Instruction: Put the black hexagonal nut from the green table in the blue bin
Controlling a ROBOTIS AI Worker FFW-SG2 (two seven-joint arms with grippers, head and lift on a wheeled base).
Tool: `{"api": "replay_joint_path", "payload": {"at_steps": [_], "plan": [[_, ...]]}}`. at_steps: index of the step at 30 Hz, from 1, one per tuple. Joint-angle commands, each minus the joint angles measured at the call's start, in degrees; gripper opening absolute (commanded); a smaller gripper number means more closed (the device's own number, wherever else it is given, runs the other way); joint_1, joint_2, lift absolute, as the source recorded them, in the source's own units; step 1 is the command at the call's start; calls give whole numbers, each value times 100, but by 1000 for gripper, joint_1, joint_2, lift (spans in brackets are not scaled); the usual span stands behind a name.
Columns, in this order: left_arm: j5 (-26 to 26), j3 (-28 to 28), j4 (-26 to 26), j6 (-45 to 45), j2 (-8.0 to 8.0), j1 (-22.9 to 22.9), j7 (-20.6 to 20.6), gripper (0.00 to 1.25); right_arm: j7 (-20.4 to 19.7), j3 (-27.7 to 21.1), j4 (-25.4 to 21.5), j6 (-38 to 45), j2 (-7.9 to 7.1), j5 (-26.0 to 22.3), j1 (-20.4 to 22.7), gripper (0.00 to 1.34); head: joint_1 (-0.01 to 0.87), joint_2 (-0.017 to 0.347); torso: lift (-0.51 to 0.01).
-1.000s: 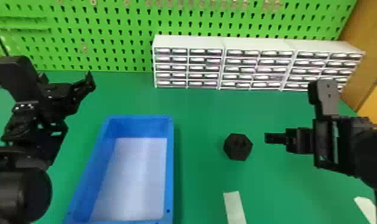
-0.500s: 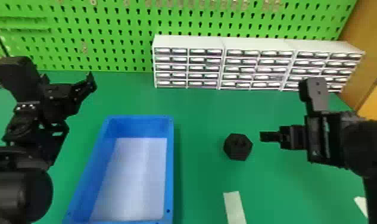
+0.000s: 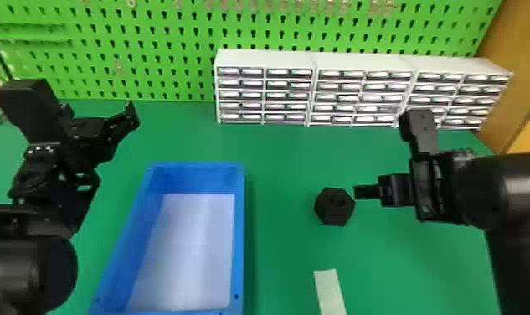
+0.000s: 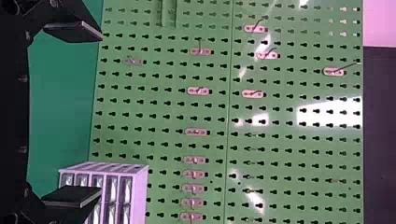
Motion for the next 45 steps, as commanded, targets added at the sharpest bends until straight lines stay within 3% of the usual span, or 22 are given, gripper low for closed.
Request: {"api": "replay_joint_path", "payload": {"at_steps": [1,13,20,45], "plan": [[0,-11,14,0,0,0,0,1123,0,113,337,26,-9,2,-164,845,692,8,-97],[0,-38,32,0,0,-27,0,1123,0,385,1199,-228,-53,-15,-533,845,692,8,-97],[0,-20,32,0,0,-9,0,1123,9,517,1753,-809,34,-85,-630,845,692,8,-97],[0,-20,32,0,9,-9,0,1123,299,1115,2649,-1459,201,-68,-1008,847,692,8,-97]]}}
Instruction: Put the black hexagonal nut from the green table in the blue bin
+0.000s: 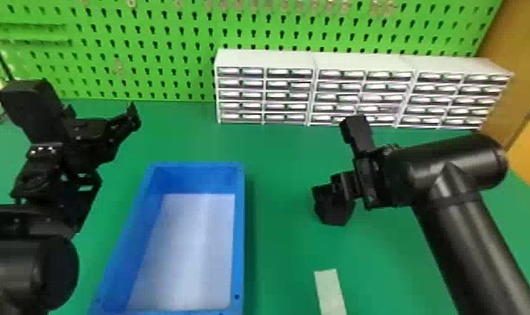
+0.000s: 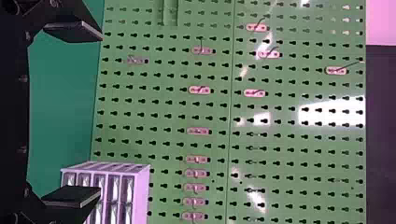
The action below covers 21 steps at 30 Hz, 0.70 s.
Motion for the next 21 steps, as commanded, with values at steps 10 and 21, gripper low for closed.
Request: {"api": "replay_joint_path", "payload": {"at_steps": [10,21], "plan": [[9,27,0,-8,0,9,0,1123,185,122,393,-284,54,158,-24,847,692,8,-97],[18,44,0,-8,0,17,0,1123,352,131,674,-539,89,308,-94,848,692,8,-97]]}}
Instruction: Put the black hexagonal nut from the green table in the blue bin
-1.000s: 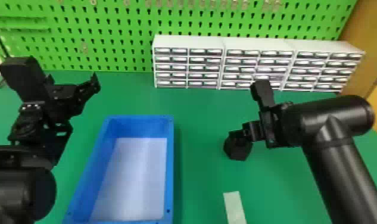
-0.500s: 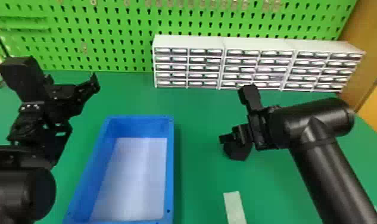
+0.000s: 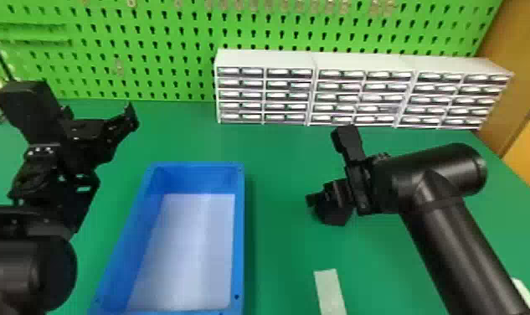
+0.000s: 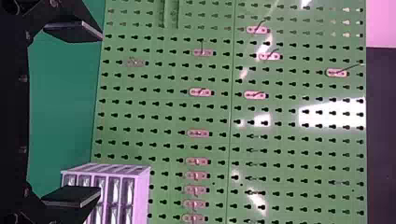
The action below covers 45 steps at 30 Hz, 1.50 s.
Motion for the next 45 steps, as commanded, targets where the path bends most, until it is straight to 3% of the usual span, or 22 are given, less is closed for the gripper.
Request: {"api": "replay_joint_path", "payload": {"at_steps": [1,45], "plan": [[-3,4,0,-5,0,1,0,1123,29,1,99,-106,13,58,-28,848,692,8,-97],[6,-5,0,-5,0,10,-8,1123,170,80,705,-686,31,164,-19,850,692,8,-97]]}}
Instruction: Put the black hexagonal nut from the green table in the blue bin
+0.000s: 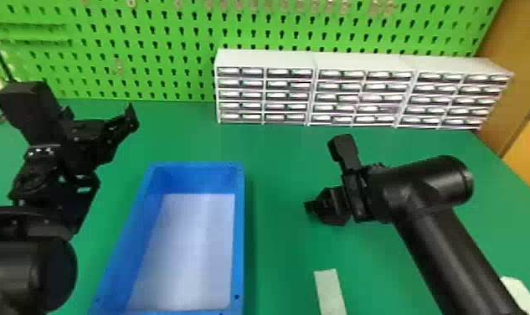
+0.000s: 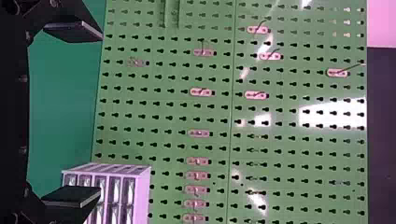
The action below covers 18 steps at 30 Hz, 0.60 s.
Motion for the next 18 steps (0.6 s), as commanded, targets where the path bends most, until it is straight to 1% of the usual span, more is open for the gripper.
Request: {"api": "replay_joint_path", "payload": {"at_steps": [1,18], "plan": [[0,1,0,7,0,0,4,1123,3,12,24,-18,0,14,10,850,692,8,-97],[0,-25,0,7,0,0,4,1123,47,47,33,-18,9,14,63,848,692,8,-97]]}}
